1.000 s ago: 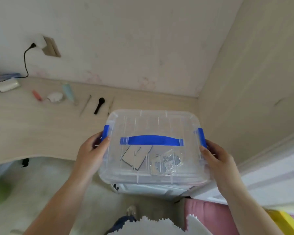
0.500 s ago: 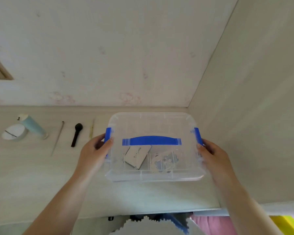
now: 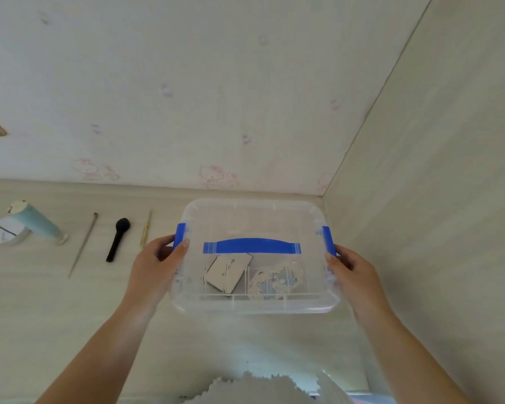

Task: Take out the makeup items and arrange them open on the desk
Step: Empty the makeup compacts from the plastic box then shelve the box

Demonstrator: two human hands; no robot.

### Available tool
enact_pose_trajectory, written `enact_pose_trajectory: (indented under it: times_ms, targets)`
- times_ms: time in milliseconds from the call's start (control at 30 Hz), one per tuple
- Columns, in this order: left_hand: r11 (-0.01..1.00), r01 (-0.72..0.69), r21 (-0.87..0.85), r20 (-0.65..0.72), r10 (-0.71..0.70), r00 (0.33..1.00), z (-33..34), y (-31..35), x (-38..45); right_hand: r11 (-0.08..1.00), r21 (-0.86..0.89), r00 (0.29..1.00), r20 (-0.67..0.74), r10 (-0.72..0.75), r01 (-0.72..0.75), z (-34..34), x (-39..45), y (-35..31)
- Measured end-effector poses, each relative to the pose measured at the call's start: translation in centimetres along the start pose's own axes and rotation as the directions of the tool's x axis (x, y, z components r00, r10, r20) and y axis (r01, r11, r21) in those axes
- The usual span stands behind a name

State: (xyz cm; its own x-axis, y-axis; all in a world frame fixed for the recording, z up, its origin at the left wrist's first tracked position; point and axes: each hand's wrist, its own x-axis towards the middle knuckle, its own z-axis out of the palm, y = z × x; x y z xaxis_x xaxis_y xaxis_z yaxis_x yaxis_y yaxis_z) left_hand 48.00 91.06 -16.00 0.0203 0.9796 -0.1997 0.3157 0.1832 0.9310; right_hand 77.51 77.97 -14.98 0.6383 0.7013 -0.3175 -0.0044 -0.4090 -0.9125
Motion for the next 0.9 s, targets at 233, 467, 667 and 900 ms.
enact_pose_trajectory:
  times_ms: [233, 467, 667, 900]
  targets:
    - [0.981, -0.026, 0.194, -0.034, 0.033, 0.999, -0.2, 0.1, 0.1, 0.956, -0.277, 0.995, 0.008, -0.096, 0.094, -0.6, 0.6, -0.4]
    - [0.845, -0.137, 0.517, -0.045, 0.186, 0.982, -0.5, 1.1, 0.1, 0.789, -0.582, 0.971, 0.003, -0.238, 0.195, -0.6, 0.1, -0.8]
    - [0.751, -0.168, 0.639, -0.018, 0.234, 0.972, -0.5, 1.6, 0.3, 0.62, -0.745, 0.95, 0.057, -0.308, 0.246, -0.1, 0.2, -1.4]
    - [0.775, -0.102, 0.624, -0.024, 0.15, 0.988, -0.7, 0.7, 1.0, 0.816, -0.566, 0.986, -0.029, -0.163, 0.118, -0.5, 1.0, 0.0]
